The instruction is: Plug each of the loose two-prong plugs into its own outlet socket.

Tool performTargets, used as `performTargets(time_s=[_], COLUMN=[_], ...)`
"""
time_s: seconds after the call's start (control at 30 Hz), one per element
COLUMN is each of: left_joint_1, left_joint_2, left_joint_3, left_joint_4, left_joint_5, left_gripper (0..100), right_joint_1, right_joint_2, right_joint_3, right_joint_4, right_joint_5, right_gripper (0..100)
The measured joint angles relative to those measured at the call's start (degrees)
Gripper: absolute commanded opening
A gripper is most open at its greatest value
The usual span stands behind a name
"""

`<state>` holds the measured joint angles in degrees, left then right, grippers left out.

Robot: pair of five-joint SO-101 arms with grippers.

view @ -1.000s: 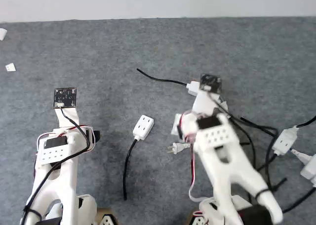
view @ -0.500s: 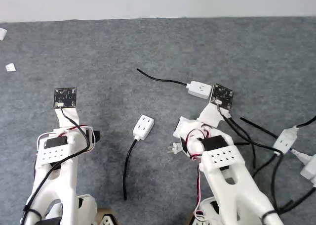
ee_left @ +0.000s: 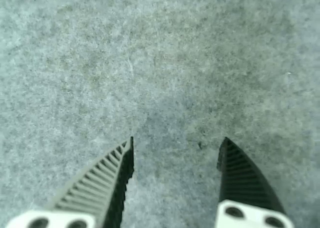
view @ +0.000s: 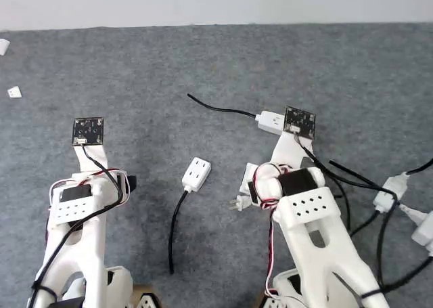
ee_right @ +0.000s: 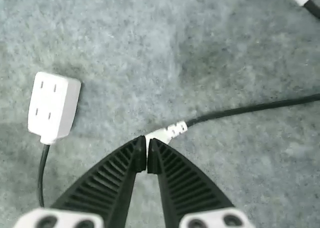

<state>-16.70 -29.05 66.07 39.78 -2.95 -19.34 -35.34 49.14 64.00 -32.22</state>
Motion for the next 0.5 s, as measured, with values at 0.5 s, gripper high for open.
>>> performTargets(time_s=[0.5], left_joint_1=[0.0], left_joint_2=[0.0], left_joint_3=[0.0], left_joint_4=[0.0], left_joint_5=[0.0], left_gripper=[26], right_joint_1=[0.88], right_joint_2=[15.74], right_joint_3=[1.49], right_joint_4=[-11.52], right_joint_5=[-6.59], right_gripper=[8.3])
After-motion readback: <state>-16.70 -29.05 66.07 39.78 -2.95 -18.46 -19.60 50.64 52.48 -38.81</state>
